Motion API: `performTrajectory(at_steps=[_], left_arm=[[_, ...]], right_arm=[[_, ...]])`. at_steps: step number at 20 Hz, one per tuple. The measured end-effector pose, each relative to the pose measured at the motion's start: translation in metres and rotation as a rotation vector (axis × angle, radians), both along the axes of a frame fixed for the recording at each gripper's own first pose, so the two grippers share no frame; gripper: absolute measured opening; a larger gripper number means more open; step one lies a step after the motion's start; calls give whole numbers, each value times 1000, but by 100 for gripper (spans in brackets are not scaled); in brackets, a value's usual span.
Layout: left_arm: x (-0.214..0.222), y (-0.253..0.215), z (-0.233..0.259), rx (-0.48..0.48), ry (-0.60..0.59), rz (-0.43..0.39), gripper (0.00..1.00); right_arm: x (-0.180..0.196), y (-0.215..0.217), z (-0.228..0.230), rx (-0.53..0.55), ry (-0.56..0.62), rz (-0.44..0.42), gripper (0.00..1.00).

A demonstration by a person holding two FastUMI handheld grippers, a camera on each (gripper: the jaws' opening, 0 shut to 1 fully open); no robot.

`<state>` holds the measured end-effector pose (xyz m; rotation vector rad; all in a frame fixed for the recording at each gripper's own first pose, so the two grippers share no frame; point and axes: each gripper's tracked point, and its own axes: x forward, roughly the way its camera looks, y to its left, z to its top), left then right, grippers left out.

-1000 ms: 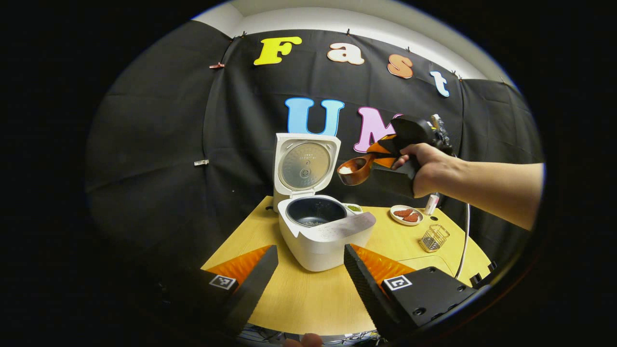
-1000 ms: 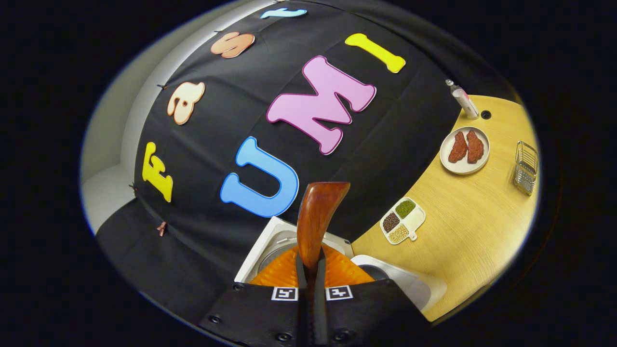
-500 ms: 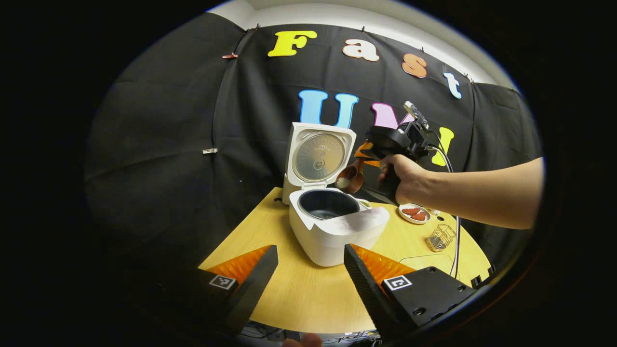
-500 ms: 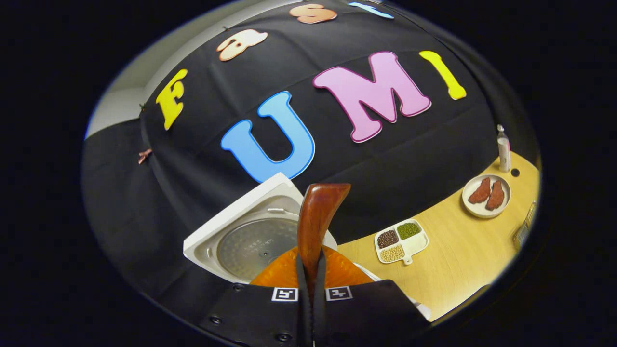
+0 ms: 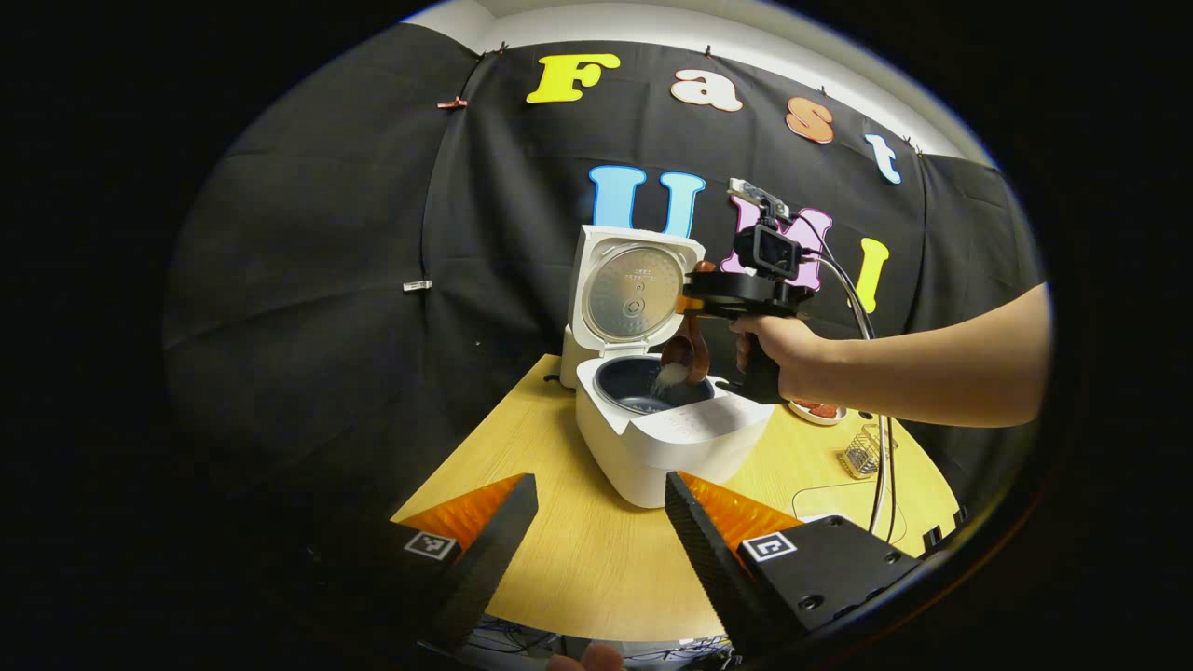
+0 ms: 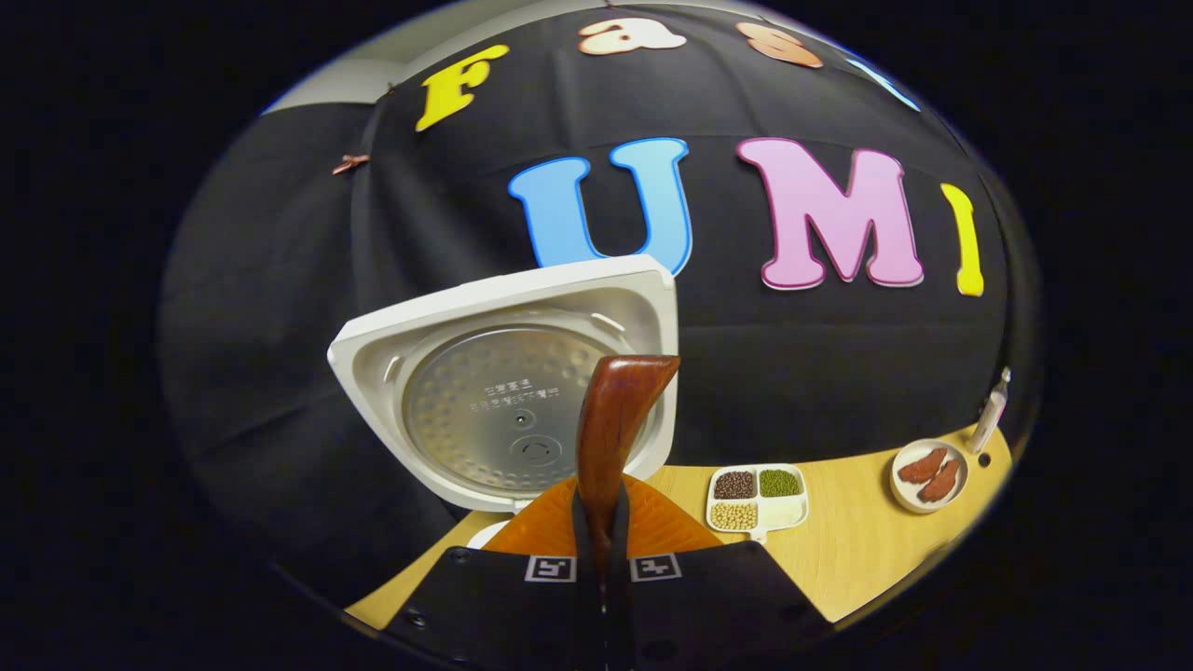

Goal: Close the left gripper, press the button to open the rice cooker; take a wooden spoon from the chopstick holder with the right hand, scoop a spoonful of rice and pour it into the rice cooker, then put the wooden spoon back into the chopstick holder.

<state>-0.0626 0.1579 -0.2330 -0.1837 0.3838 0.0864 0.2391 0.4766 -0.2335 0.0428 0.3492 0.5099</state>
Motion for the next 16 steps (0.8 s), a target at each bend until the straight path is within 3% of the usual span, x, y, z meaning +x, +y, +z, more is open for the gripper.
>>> performTrajectory(at_steps=[6,7,8,11,16], left_arm=[[4,3,-2,-2,-1,5,95],[4,4,-3,-3,2,7,95],[3,6,-4,-4,5,10,95],[3,8,-4,-6,8,14,95],[1,6,-3,-5,5,14,95]], right_arm=[[-10,29,-7,-255,-177,172,6],[-14,33,-9,-304,-211,208,10],[-18,37,-11,-350,-246,242,6],[-31,47,-14,-476,-347,323,6],[-45,54,-16,-573,-446,384,6]])
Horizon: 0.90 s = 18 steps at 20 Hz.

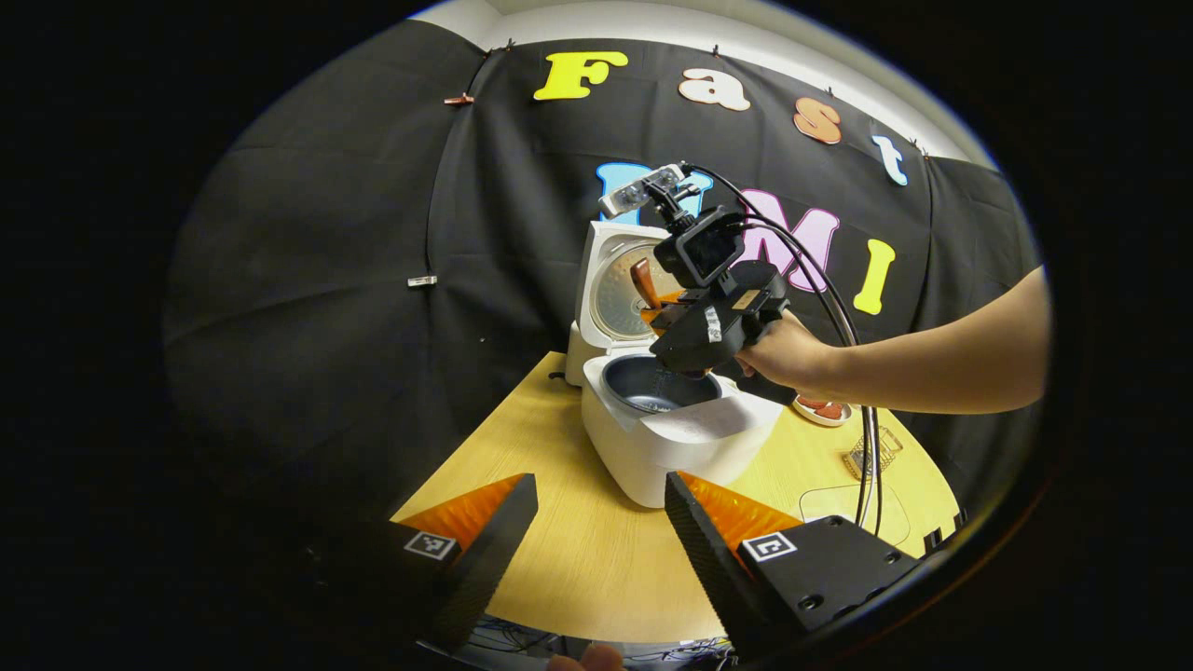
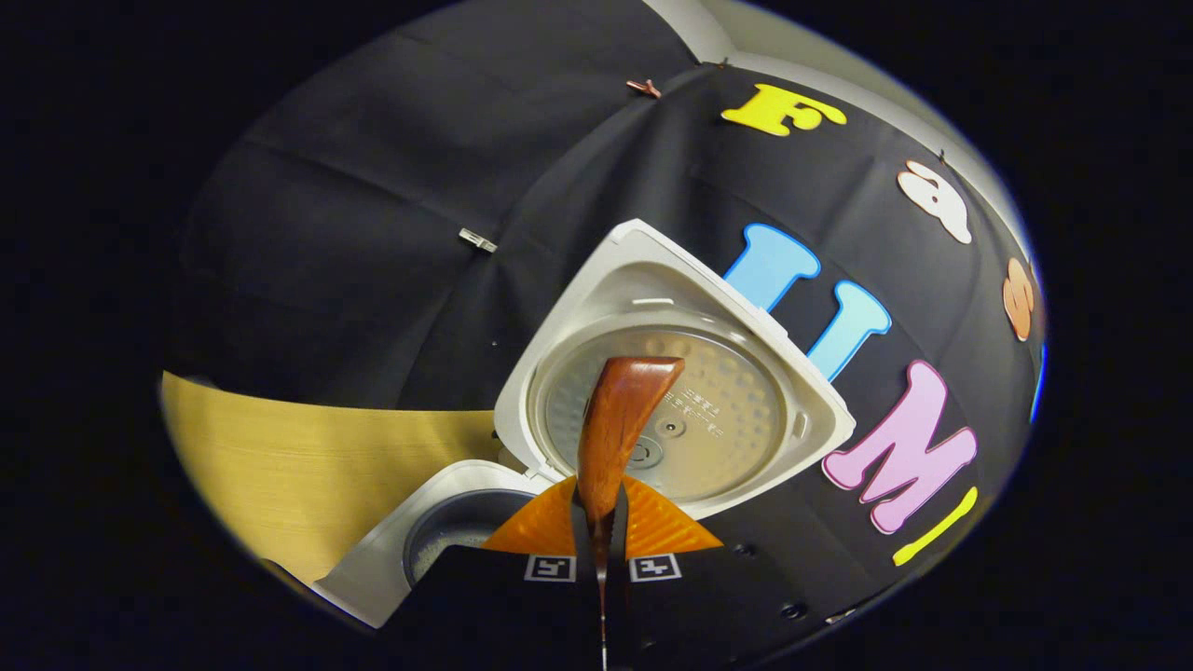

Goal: Close the left gripper, press the button to open the rice cooker; take a wooden spoon from the chopstick holder with the right hand, scoop a spoonful of rice and pour it into the rice cooker, then put the wooden spoon back into the chopstick holder.

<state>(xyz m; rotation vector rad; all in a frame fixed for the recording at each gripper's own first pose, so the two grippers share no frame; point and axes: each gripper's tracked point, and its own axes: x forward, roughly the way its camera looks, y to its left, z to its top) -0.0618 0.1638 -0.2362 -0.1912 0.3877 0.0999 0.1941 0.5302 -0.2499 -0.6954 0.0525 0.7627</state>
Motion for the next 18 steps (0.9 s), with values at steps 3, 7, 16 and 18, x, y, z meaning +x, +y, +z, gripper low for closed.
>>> performTrajectory(at_steps=[3,7,16,18], left_arm=[[-3,-3,2,6,-2,0,95],[-11,-8,3,3,-7,0,95],[-16,-32,18,8,-31,-29,95],[-13,-41,25,2,-43,-44,95]], right_arm=[[7,-6,3,101,87,-75,6],[20,-26,9,338,317,-239,6],[35,-102,68,902,633,-414,6],[32,-135,84,981,637,-431,6]])
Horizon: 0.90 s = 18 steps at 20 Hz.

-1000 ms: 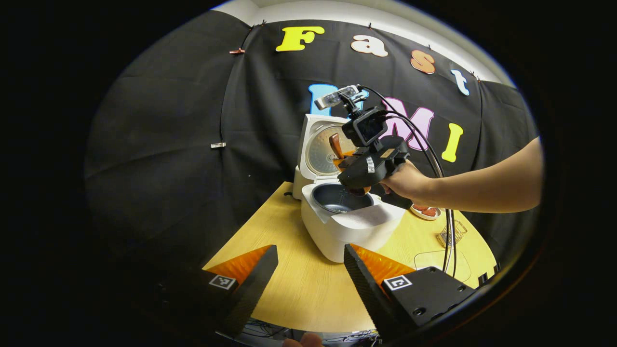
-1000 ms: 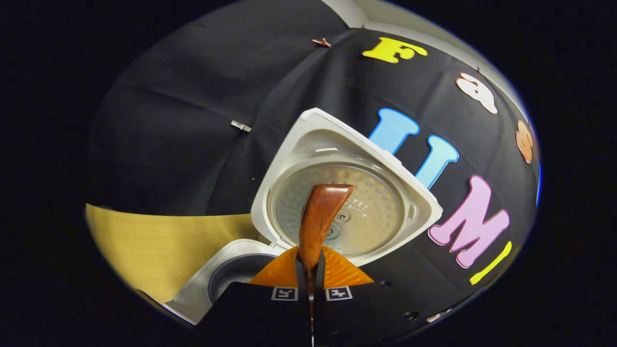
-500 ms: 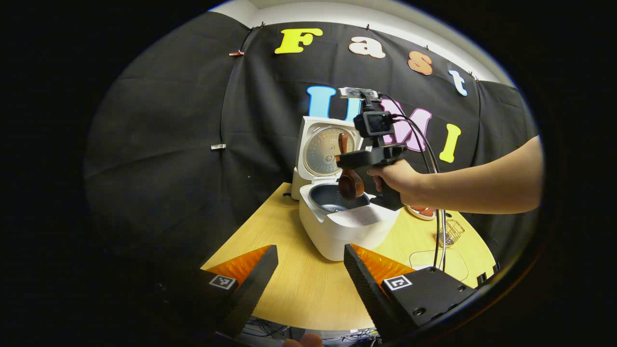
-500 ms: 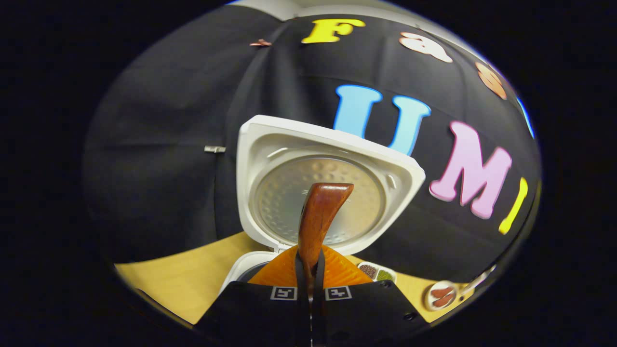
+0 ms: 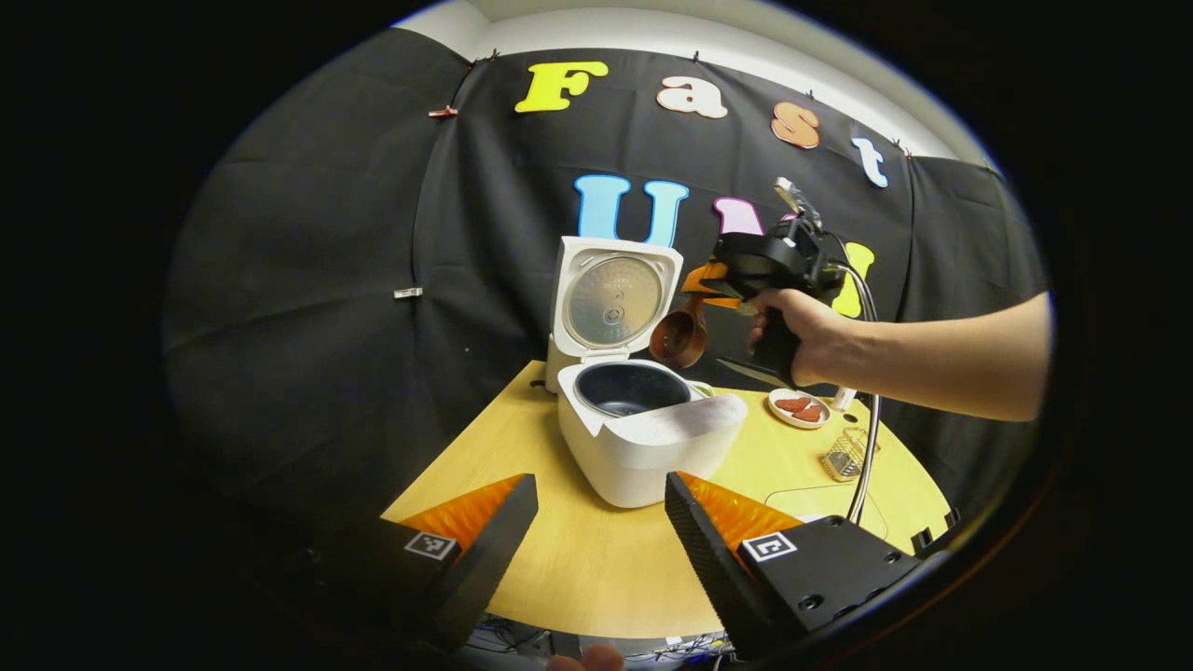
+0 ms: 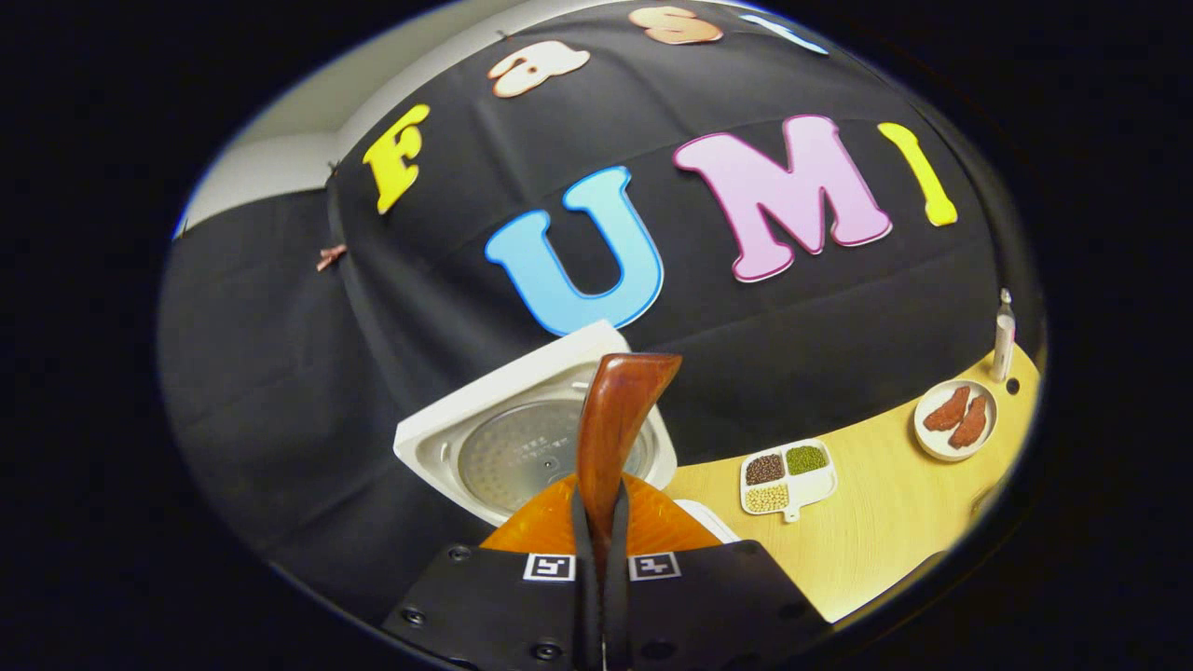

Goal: Close the left gripper, press the button to open the rice cooker; take a wooden spoon from the chopstick holder with the right hand, scoop a spoonful of rice and pour it into the rice cooker, then put the wooden spoon back into the chopstick holder.

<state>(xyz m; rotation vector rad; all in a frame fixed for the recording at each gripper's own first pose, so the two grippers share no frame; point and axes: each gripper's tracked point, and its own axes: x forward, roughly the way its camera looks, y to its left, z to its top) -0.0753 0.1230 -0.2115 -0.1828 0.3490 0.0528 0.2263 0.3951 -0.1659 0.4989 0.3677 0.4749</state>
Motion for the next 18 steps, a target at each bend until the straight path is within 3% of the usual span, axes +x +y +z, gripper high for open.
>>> performTrajectory(at_steps=[3,9,12,18], left_arm=[[5,-17,7,-1,-17,-27,95],[16,-57,11,-4,-25,-92,95],[21,-80,10,-12,-18,-123,95],[33,-109,13,-4,-7,-140,95]], right_arm=[[4,-68,11,74,15,-91,6],[10,-230,3,1,-7,-279,6],[1,-295,-3,-62,-18,-337,6],[-2,-379,-28,-113,-27,-387,6]])
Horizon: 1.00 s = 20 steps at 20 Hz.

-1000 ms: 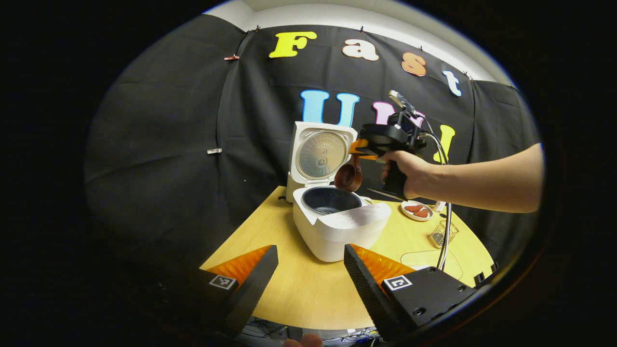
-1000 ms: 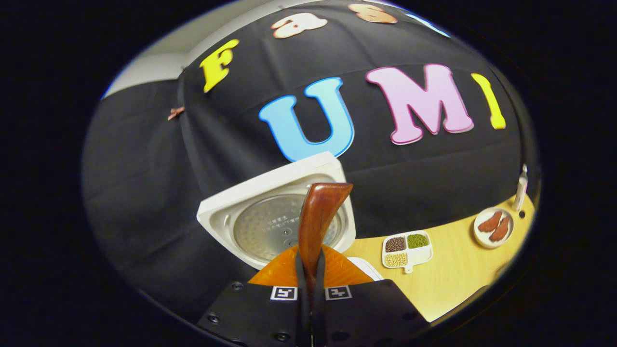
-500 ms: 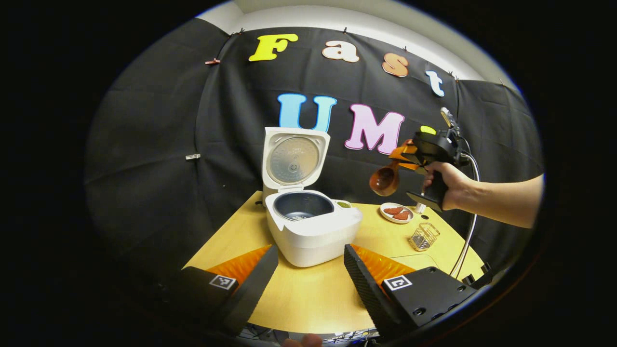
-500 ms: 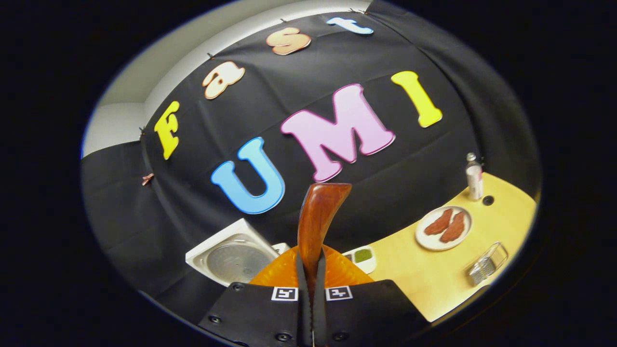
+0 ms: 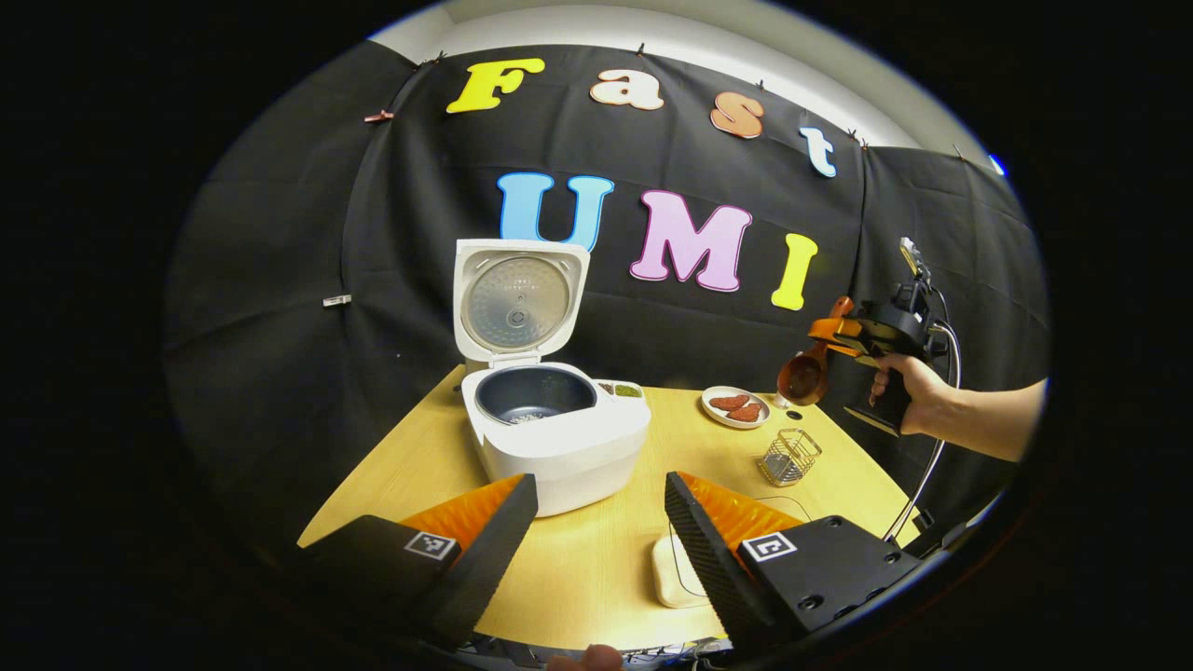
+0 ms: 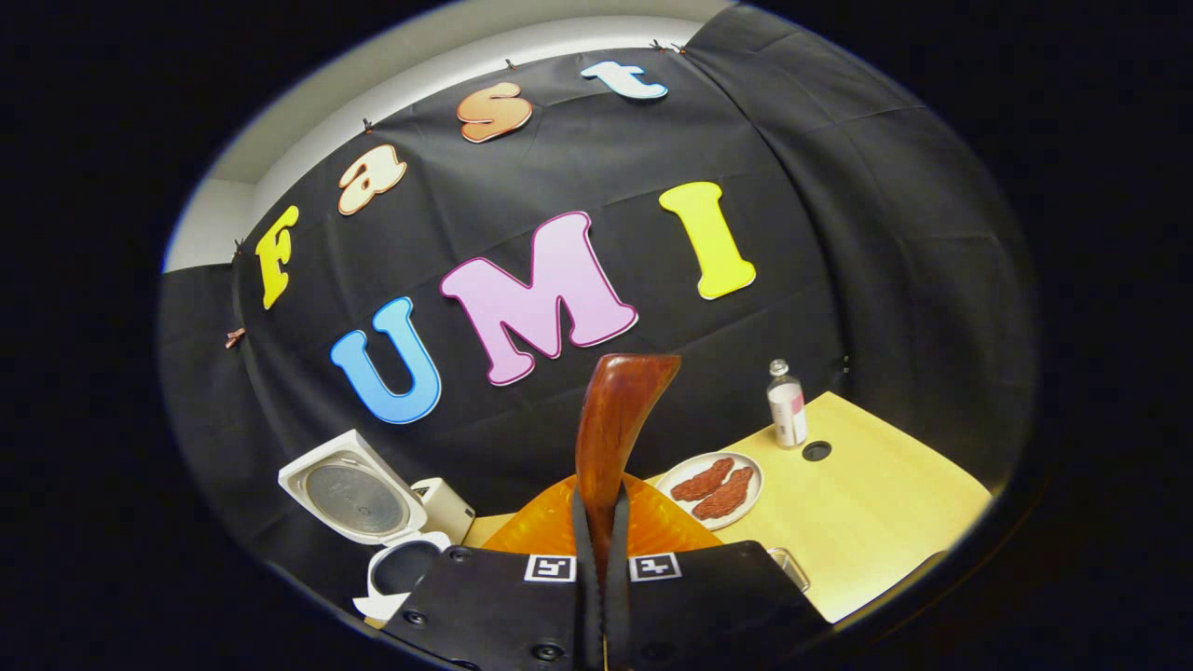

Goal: Close the left gripper, press the button to open the rice cooker; take a wooden spoon from the chopstick holder with the right hand, scoop a spoonful of rice and pour it into the rice cooker, then put the wooden spoon back into the chopstick holder.

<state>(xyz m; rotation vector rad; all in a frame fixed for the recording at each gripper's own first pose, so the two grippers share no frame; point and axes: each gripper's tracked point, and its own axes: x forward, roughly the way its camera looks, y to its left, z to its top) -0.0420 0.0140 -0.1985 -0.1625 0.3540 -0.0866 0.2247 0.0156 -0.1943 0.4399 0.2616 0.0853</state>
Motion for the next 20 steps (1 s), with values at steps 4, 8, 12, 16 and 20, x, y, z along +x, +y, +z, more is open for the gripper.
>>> performTrajectory(at_steps=[4,8,12,16,20], left_arm=[[8,-16,-2,15,22,3,95],[14,-28,-5,10,48,26,95],[21,-40,-3,22,62,63,95],[25,-54,-9,33,88,67,95],[23,-67,-20,-18,127,82,95]], right_arm=[[5,-47,-41,-33,31,-36,6],[12,-74,-91,-48,87,-48,6],[21,-78,-128,-51,119,-25,6],[25,-78,-158,-41,156,-1,7],[21,-69,-179,-45,195,61,10]])
